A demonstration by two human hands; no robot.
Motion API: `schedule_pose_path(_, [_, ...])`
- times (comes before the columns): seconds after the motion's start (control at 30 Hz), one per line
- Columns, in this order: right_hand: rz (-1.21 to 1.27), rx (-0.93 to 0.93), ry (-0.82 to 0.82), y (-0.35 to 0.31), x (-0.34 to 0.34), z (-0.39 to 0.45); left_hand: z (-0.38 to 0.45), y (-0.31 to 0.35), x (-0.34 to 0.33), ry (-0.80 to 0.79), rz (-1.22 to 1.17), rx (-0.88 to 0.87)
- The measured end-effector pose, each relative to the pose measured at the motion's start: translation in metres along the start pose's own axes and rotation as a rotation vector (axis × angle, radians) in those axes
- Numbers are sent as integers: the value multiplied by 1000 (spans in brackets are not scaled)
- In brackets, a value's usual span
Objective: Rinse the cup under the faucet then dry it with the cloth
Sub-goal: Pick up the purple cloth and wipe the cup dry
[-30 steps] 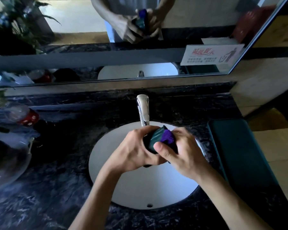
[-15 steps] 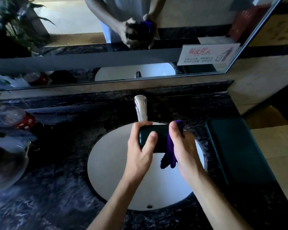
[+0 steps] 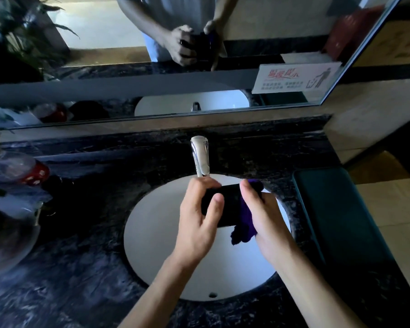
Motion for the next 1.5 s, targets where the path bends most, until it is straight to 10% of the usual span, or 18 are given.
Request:
schedule_pose_path(0.17, [-114, 163, -34, -6, -4, -13, 9, 5, 1, 118, -152, 274])
schedule_pose_path(0.37, [-438, 382, -140, -15, -3, -15, 11, 1, -3, -68, -534, 1006])
schedule_pose_path(0.63, [230, -17, 58, -11, 0, 4, -2, 6, -2, 17, -43, -25])
schedule_pose_path(0.77, [-105, 221, -77, -16, -3, -6, 2, 6, 0, 183, -191, 198])
schedule_pose_path(0.93, [-810, 395, -214, -27, -8, -11, 8, 2, -4, -17, -616, 982])
schedule_pose_path(1.03, [-527, 306, -124, -22, -6, -11, 14, -3, 4, -105, -534, 846])
schedule_pose_path(1.17, [201, 61, -80, -10, -3, -2, 18, 7, 14, -160, -203, 204])
schedule_pose_path(1.27, [266, 12, -100, -17, -11, -2, 12, 10, 12, -100, -56, -25])
schedule_pose_path(1.37, [41, 87, -106, -16, -11, -3, 7, 4, 10, 54, -130, 62])
schedule_pose_path(1.5, [-404, 290, -173, -20, -16, -10, 18, 0, 13, -22, -478, 593])
Point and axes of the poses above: each hand's wrist, its own z-axis towards the middle knuckle, its own x-axis out of the back of the hand, y = z × x, the point moved 3 cm from there along z, towards the middle knuckle, and after that the axes turned 1 degree about y, right-handed, at the moved point
